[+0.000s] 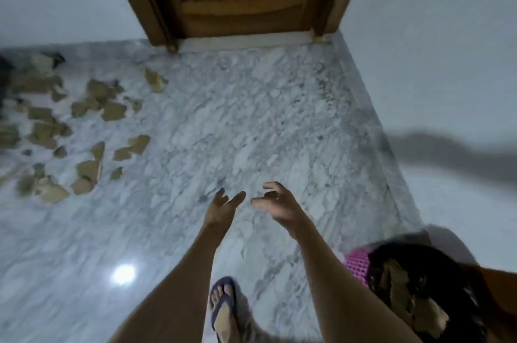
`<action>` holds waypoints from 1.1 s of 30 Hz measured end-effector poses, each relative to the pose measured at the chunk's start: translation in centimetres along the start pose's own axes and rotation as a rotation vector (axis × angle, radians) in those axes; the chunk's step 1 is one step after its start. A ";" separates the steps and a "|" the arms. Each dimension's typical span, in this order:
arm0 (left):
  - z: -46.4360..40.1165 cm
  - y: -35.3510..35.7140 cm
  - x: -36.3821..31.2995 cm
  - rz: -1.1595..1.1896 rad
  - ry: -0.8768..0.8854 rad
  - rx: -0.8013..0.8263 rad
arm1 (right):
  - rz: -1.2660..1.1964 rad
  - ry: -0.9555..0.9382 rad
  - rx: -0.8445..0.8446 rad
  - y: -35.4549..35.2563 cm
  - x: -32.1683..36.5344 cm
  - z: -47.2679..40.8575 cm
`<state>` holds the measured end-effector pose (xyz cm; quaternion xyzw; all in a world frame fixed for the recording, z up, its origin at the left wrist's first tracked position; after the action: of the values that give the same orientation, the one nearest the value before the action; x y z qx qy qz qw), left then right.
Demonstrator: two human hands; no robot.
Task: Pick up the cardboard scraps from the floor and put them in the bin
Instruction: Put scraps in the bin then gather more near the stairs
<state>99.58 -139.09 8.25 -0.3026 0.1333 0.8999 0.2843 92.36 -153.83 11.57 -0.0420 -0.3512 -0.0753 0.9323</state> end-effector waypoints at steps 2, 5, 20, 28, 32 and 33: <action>0.6 -9.3 -1.0 0.080 0.018 -0.107 | 0.089 -0.019 0.095 7.4 5.7 -3.5; 2.2 -20.8 -1.9 0.197 0.057 -0.246 | 0.211 -0.054 0.224 17.7 11.9 -8.2; -9.4 -48.8 -2.4 0.326 -0.044 -0.480 | 0.787 0.033 0.450 37.4 24.1 -35.7; -29.5 -57.4 4.0 0.077 -0.147 -0.566 | 1.188 -0.077 0.448 40.7 20.9 -58.5; -36.9 -59.3 8.9 -0.158 -0.212 -0.544 | 1.509 -0.241 0.431 42.8 18.1 -66.2; -38.3 -59.8 9.8 -0.199 -0.211 -0.551 | 1.587 -0.304 0.437 43.5 17.9 -67.7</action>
<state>146.62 -102.63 -31.83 -0.2848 -0.1764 0.8964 0.2904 156.88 -121.81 -28.46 -0.1049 -0.3460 0.6799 0.6380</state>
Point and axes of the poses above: each hand's wrist, its own z-axis away from the middle knuckle, its own y-axis out of the palm, x = y × z, the point moved 8 cm from there along -z, towards the middle knuckle, and after that the axes turned 12 degrees about x, right-handed, at the moved point
